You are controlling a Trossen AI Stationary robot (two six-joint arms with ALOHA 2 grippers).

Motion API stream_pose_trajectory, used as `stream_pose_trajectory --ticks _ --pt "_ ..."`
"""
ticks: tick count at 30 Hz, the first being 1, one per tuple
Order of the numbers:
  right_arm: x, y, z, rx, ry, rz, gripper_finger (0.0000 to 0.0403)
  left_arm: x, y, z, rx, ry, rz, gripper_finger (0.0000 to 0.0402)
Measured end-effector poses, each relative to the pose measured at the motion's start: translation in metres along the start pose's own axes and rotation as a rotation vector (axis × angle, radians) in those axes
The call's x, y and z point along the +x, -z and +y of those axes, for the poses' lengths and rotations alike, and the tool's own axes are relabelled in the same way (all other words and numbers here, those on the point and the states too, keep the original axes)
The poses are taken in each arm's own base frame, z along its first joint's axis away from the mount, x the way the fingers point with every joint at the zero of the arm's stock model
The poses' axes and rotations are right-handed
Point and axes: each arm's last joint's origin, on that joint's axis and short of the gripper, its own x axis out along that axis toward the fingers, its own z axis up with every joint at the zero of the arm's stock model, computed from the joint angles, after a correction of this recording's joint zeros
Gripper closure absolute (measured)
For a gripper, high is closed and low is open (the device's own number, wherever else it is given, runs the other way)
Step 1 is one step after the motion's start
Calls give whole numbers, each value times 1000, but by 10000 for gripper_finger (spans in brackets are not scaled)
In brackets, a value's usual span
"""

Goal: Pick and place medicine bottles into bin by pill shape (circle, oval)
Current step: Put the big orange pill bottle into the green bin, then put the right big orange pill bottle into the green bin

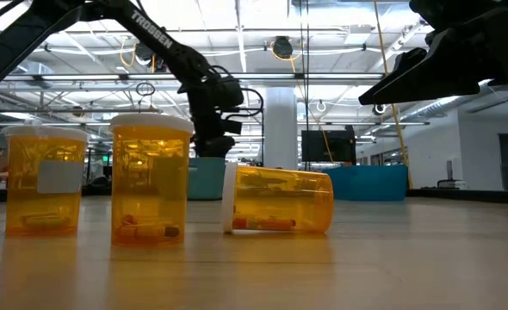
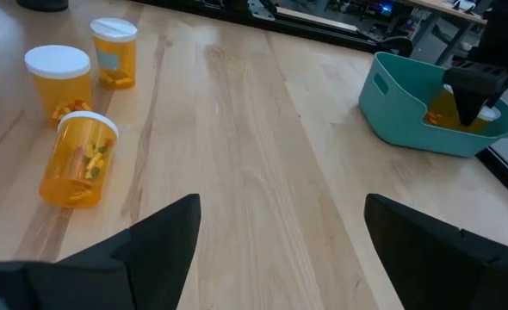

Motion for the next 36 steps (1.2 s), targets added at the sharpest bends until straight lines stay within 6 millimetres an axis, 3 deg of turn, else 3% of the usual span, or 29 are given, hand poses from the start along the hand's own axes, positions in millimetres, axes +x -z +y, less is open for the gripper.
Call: stream_pose_trajectory --ticks 4,7,16,22,31,36 --pt "0 0 0 0 0 0 83 -4 -2 -6 12 -9 -2 77" --pt "0 0 0 3 0 0 83 -17 -4 -9 20 -72 -8 72" --pt "0 0 3 99 -117 18 83 -92 -7 -36 -28 -92 -127 78" --pt "5 2 21 128 -267 -17 83 -128 -3 -95 31 47 -206 109" --pt "38 14 53 86 -273 -28 68 -127 31 -205 185 129 -265 116" --pt "60 5 72 20 -292 -29 41 -136 50 -235 237 126 -280 115"
